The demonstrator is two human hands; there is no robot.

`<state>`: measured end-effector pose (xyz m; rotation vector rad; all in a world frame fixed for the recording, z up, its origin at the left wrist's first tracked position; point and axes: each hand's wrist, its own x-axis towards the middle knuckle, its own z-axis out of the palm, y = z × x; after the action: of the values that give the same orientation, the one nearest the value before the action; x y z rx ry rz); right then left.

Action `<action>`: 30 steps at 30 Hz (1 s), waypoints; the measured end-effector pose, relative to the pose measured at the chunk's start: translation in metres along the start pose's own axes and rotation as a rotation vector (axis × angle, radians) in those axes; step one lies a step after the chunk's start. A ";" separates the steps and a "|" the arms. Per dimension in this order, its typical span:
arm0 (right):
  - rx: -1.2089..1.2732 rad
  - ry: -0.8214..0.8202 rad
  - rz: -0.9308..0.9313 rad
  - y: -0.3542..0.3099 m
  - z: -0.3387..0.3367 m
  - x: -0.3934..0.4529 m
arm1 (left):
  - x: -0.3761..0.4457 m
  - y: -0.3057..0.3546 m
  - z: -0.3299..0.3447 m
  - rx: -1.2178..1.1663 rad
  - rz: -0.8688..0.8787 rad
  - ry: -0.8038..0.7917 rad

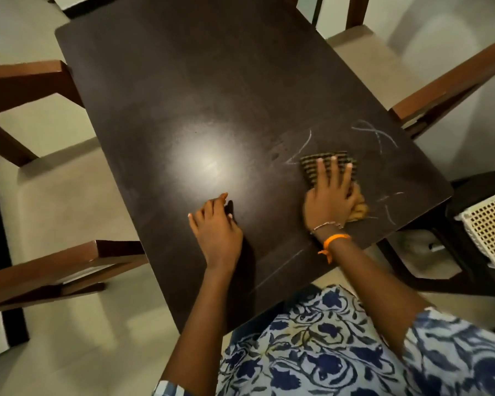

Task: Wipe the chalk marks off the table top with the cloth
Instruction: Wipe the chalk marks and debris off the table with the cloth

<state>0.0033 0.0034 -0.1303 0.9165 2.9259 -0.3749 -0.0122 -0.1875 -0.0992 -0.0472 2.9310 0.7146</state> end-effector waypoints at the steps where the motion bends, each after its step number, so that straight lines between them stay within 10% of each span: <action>1: -0.003 -0.018 -0.080 -0.020 0.006 -0.011 | 0.002 -0.003 -0.002 0.006 -0.018 0.007; 9: -0.103 -0.212 -0.812 -0.052 0.017 -0.008 | 0.007 -0.001 -0.003 0.042 -0.080 0.014; 23: 0.032 -0.010 -0.026 0.018 -0.021 0.117 | 0.003 0.048 0.015 0.078 -0.190 -0.077; 30: 0.032 -0.260 -0.791 -0.081 0.014 0.039 | -0.006 0.050 0.017 0.028 -0.301 0.026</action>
<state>-0.0755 -0.0429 -0.1315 -0.3197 2.8940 -0.5141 -0.0072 -0.1352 -0.0908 -0.4859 2.8641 0.6286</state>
